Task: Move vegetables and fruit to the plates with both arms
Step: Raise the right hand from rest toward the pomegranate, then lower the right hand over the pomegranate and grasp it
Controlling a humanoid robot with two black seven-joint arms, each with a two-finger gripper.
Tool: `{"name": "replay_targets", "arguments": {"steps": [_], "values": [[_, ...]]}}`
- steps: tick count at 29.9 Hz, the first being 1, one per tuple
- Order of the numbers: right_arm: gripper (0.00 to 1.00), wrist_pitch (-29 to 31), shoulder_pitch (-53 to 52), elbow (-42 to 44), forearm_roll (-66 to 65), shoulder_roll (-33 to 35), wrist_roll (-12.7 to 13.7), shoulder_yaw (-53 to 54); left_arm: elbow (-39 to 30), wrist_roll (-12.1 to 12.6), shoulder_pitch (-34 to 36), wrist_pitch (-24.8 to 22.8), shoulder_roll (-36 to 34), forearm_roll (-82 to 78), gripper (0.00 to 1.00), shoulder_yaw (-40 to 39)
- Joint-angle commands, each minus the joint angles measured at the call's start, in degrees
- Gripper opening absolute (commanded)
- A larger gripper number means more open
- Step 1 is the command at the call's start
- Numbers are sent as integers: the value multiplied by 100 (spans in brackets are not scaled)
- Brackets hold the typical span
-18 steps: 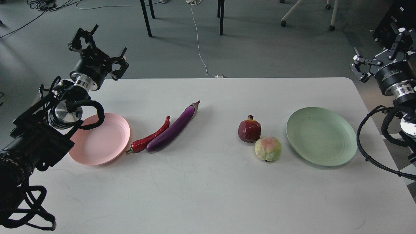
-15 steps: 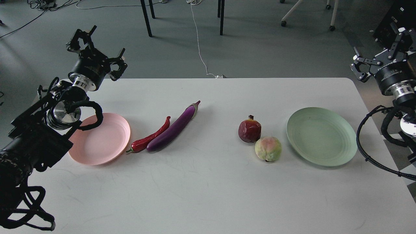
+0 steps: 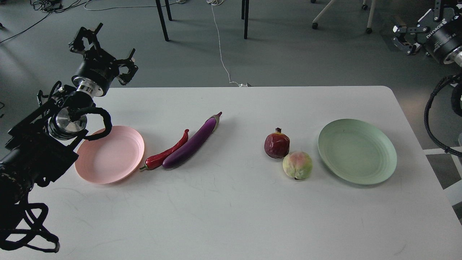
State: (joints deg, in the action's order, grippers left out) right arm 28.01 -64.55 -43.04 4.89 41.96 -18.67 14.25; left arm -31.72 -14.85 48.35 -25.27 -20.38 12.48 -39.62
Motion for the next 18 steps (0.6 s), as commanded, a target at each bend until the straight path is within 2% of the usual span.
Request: {"name": "replay_targets", "arguments": {"steps": [1, 4, 9, 14, 18], "values": [[99, -1, -1354, -169, -180, -21, 4, -1843, 0, 8, 148, -31, 34, -17, 98, 7], [99, -1, -2261, -450, -689, -152, -5, -3021, -9, 8, 192, -40, 34, -26, 98, 7], [99, -1, -3334, -1074, -1998, -925, -22, -4701, -53, 17, 175, -22, -1, -35, 98, 15], [98, -173, -3731, -1479, -2816, -1926, -40, -5809, -62, 17, 131, -22, -106, -26, 98, 15], [97, -402, -3775, -1471, -3177, -2779, -40, -6495, -62, 8, 113, -13, -221, -18, 98, 15]]}}
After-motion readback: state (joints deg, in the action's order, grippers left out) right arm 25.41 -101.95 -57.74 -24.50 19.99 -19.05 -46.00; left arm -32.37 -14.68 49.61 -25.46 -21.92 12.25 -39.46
